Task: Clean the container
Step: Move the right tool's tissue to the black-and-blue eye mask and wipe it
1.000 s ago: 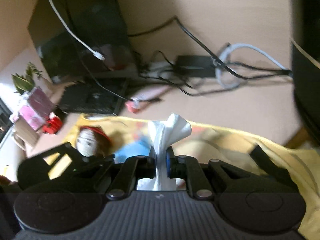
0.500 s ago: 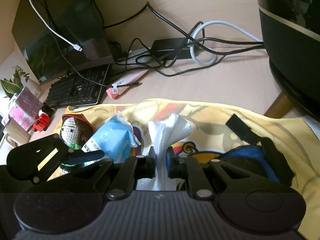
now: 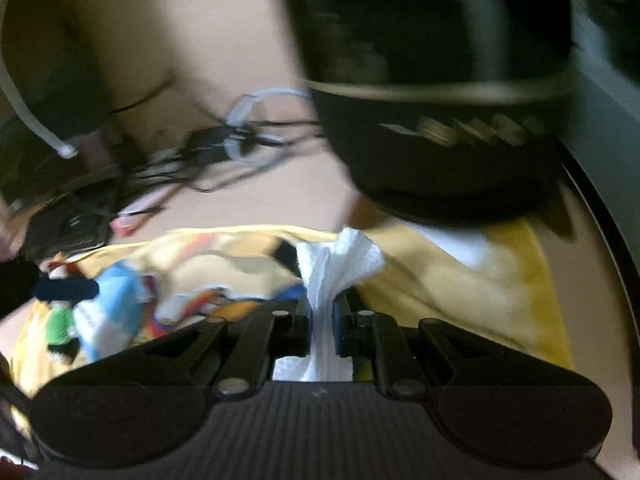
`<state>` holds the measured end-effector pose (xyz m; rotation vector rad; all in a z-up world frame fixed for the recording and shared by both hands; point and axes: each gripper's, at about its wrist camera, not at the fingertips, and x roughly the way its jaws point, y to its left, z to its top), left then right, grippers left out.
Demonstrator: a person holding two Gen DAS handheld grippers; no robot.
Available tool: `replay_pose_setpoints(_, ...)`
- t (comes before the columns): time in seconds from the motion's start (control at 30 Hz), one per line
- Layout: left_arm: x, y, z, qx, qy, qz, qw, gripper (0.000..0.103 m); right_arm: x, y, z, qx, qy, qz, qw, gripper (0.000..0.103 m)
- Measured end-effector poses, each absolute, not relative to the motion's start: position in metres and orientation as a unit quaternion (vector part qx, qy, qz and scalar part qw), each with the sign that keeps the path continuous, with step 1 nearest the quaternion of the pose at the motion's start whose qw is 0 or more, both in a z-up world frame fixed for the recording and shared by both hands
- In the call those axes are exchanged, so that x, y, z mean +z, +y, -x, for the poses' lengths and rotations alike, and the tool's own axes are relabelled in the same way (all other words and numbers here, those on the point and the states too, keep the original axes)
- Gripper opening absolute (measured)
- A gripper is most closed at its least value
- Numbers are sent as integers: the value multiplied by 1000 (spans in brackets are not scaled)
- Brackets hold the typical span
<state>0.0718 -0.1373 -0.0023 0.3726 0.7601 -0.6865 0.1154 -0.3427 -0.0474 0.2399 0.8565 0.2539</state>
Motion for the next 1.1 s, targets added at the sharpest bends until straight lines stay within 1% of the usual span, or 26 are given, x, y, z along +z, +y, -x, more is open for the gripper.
replay_pose_setpoints(0.17,-43,-179,-84,-349,389,-248,816,94,-49,-343,-111,136,407,-137,893,12)
replay_pose_setpoints(0.27,-49,-181,-82,-367,403,-243,803,94,-44,-317,-106,195,397,-122,889,12)
replay_pose_setpoints(0.43,-55,-179,-78,-376,411,-241,795,94,-49,-267,-111,266,411,-69,869,11)
replay_pose_setpoints(0.53,-60,-177,-77,-376,416,-228,796,94,-50,-270,-118,247,414,-52,875,11)
replay_pose_setpoints(0.6,-62,-177,-77,-377,417,-223,796,98,-48,-283,-123,229,410,-60,881,11)
replay_pose_setpoints(0.63,-63,-177,-77,-378,417,-222,796,99,-47,-288,-125,215,408,-58,885,14)
replay_pose_setpoints(0.77,-60,-174,-75,-381,417,-216,797,100,-50,-309,-134,155,413,-29,897,15)
replay_pose_setpoints(0.9,-59,-171,-74,-380,418,-212,797,101,-62,-337,-140,122,426,-74,893,15)
replay_pose_setpoints(1.1,-58,-172,-68,-379,416,-214,798,101,-77,-355,-144,73,428,-99,895,15)
